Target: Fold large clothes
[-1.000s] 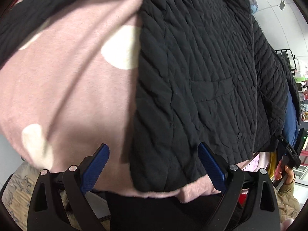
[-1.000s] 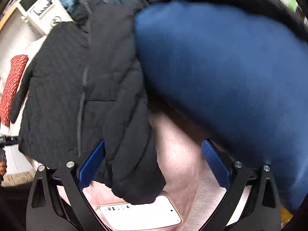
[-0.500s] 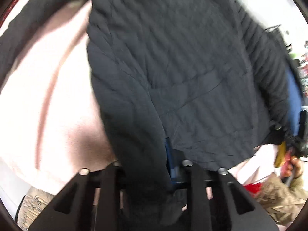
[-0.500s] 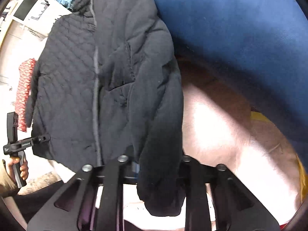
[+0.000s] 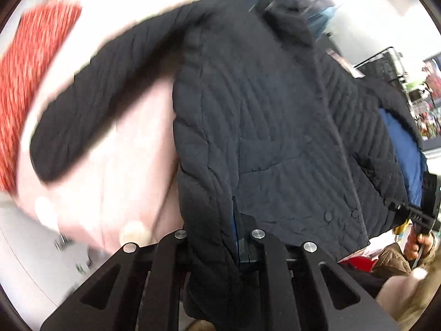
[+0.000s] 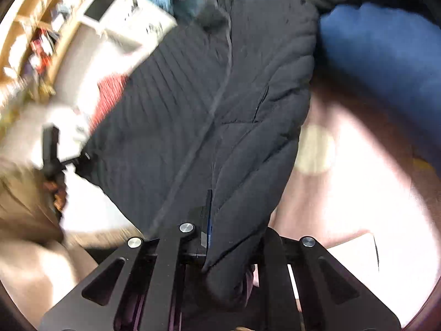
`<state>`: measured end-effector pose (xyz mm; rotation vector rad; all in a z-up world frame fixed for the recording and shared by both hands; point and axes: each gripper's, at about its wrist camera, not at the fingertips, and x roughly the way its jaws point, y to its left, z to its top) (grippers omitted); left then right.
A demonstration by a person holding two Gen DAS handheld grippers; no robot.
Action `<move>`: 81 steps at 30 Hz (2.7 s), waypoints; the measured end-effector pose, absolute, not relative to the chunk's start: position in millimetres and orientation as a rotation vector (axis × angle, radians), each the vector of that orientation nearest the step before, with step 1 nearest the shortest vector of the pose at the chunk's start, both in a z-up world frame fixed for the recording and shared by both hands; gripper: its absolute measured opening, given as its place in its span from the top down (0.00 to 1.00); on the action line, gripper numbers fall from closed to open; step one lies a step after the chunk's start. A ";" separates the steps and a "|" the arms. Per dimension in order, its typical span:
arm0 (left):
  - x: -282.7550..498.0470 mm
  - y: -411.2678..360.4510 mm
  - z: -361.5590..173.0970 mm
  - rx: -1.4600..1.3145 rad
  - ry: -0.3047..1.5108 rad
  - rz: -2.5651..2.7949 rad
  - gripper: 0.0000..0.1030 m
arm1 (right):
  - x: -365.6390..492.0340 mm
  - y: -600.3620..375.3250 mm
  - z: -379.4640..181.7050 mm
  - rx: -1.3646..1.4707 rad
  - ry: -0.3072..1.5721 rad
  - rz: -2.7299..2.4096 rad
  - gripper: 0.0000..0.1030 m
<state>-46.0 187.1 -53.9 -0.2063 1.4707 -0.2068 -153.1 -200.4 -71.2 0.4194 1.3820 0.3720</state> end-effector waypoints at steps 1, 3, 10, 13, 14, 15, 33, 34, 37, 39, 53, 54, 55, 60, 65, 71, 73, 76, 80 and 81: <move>-50.1 183.4 -69.1 -0.220 1.503 -0.199 0.87 | -159.9 -200.3 -85.4 0.390 1.425 0.333 0.90; -62.5 170.8 -111.5 -0.213 1.582 -0.179 0.87 | -167.8 -207.9 -114.7 0.399 1.496 0.256 0.90; -61.9 166.1 -166.3 -0.199 1.660 -0.057 0.43 | -160.8 -229.0 -152.2 0.415 1.607 0.096 0.76; -57.8 181.3 -155.0 -0.128 1.648 -0.011 0.23 | -149.4 -226.3 -137.8 0.298 1.609 0.012 0.38; -56.4 186.2 -145.8 -0.132 1.621 -0.007 0.22 | -146.1 -227.8 -126.1 0.242 1.583 -0.030 0.33; -55.8 193.9 -132.8 -0.146 1.583 0.012 0.23 | -142.8 -230.7 -111.5 0.203 1.541 -0.054 0.31; -31.1 84.7 -116.0 -0.045 1.493 -0.139 0.14 | -81.0 -127.4 -85.3 -0.135 1.305 0.291 0.31; -32.5 81.6 -123.5 -0.033 1.518 -0.135 0.14 | -76.0 -120.3 -98.9 -0.106 1.362 0.313 0.31; -43.0 83.5 -134.3 -0.025 1.569 -0.121 0.14 | -95.6 -106.2 -132.3 -0.168 1.525 0.313 0.29; -45.6 91.2 -131.7 -0.054 1.569 -0.109 0.14 | -114.6 -88.5 -124.4 -0.310 1.463 0.364 0.23; -22.0 63.5 -96.5 0.048 1.465 -0.093 0.13 | -90.0 -216.7 -21.9 0.182 1.124 -0.004 0.23; -18.9 57.3 -95.9 0.045 1.461 -0.094 0.13 | -87.0 -237.2 -15.3 0.269 1.097 -0.039 0.23; -15.5 49.3 -95.5 0.041 1.458 -0.094 0.13 | -86.1 -255.3 -9.5 0.350 1.066 -0.068 0.23; -6.8 31.4 -91.4 0.025 1.454 -0.080 0.13 | -87.4 -320.2 14.2 0.560 0.950 -0.167 0.23; 12.3 25.1 -94.1 0.026 1.443 -0.040 0.12 | -85.0 -387.7 24.2 0.677 0.840 -0.300 0.23; 4.9 51.1 -90.7 -0.001 1.452 0.018 0.12 | -104.7 -481.8 9.5 0.871 0.729 -0.534 0.23; -1.5 62.1 -89.3 -0.004 1.454 0.037 0.12 | -113.1 -510.2 4.1 0.957 0.681 -0.573 0.26; -21.1 71.4 -90.3 -0.010 1.463 0.059 0.12 | -123.0 -540.4 2.3 1.025 0.606 -0.619 0.32; -27.8 64.8 -90.5 -0.005 1.463 0.071 0.12 | -129.0 -571.1 -2.1 1.126 0.552 -0.612 0.37; -28.4 62.2 -90.1 -0.002 1.464 0.073 0.12 | -124.8 -572.2 -3.1 1.119 0.558 -0.613 0.45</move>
